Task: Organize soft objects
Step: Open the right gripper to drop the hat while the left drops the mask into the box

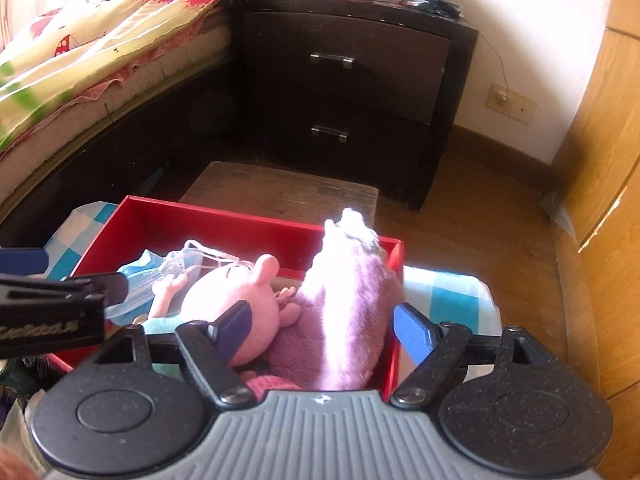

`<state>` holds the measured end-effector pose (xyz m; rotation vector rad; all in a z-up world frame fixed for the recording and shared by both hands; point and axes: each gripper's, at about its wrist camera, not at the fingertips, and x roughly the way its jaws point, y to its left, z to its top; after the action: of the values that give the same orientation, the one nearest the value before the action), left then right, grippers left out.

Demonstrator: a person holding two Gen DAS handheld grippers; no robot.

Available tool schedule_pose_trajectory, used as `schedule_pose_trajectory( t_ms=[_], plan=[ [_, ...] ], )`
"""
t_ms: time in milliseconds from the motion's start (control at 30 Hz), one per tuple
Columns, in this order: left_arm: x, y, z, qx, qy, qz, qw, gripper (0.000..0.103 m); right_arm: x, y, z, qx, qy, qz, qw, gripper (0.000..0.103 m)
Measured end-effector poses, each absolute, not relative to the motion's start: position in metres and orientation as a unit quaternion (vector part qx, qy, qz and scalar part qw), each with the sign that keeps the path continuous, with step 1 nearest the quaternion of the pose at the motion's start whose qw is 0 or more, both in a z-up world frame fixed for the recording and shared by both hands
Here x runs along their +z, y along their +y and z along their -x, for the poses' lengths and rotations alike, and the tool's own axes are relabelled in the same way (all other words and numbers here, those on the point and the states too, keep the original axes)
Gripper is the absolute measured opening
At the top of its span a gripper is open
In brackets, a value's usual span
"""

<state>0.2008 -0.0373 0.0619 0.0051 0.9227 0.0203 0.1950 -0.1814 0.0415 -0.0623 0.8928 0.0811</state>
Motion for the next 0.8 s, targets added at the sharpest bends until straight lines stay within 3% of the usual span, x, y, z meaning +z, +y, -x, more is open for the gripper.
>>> schedule_pose_trajectory(
  t_ms=[800],
  plan=[
    [0.039,-0.052,-0.126,-0.076,0.523,0.023,0.849,0.081,0.05,-0.197,-0.118,0.058,0.484,0.054,0.871,0.057]
  ],
)
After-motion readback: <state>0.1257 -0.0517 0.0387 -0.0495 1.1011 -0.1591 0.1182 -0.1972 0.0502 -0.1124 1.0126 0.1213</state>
